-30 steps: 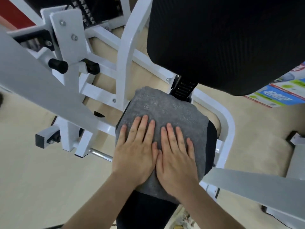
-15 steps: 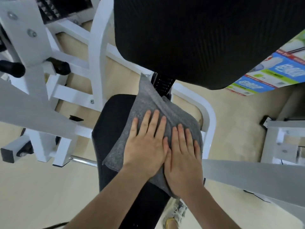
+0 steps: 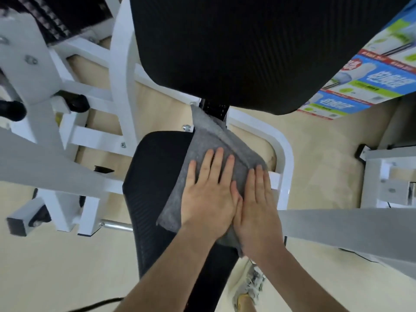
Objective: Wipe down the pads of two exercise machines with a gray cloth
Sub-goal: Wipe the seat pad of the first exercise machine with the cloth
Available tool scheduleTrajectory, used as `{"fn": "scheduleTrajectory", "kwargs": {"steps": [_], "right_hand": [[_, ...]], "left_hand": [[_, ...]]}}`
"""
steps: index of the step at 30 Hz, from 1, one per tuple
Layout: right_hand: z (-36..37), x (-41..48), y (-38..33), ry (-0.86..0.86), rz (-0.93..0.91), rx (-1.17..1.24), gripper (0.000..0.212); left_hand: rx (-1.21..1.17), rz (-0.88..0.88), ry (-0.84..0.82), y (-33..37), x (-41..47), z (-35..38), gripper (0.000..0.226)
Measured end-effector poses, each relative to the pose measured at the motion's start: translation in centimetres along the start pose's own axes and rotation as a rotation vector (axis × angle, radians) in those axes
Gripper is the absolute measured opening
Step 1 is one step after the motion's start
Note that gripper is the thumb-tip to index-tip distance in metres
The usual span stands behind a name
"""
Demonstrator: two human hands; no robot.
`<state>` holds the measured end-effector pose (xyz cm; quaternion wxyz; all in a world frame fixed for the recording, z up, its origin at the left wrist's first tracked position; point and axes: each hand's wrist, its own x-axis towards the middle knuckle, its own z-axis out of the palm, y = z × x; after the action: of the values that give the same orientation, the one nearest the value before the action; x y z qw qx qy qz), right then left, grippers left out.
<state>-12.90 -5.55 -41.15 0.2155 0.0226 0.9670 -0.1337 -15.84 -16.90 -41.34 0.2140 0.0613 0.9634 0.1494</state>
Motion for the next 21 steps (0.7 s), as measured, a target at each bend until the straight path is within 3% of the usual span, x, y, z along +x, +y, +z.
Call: {"fn": "scheduleTrajectory", "kwargs": {"steps": [3, 12, 21], "right_hand": [[0.0, -1.6, -0.5, -0.019, -0.051, -0.138, 0.064], [0.5, 9.1, -8.4, -0.065, -0.157, -0.174, 0.059], [1.9, 8.1, -15.9, -0.125, -0.512, -0.128, 0.056]], "left_hand": [[-0.028, -0.006, -0.041, -0.8, -2.7, -0.1, 0.057], [-0.010, -0.235, 0.024, -9.0, 4.9, -3.2, 0.056], [-0.693, -0.579, 0.190, -13.8, -1.4, -2.7, 0.038]]}}
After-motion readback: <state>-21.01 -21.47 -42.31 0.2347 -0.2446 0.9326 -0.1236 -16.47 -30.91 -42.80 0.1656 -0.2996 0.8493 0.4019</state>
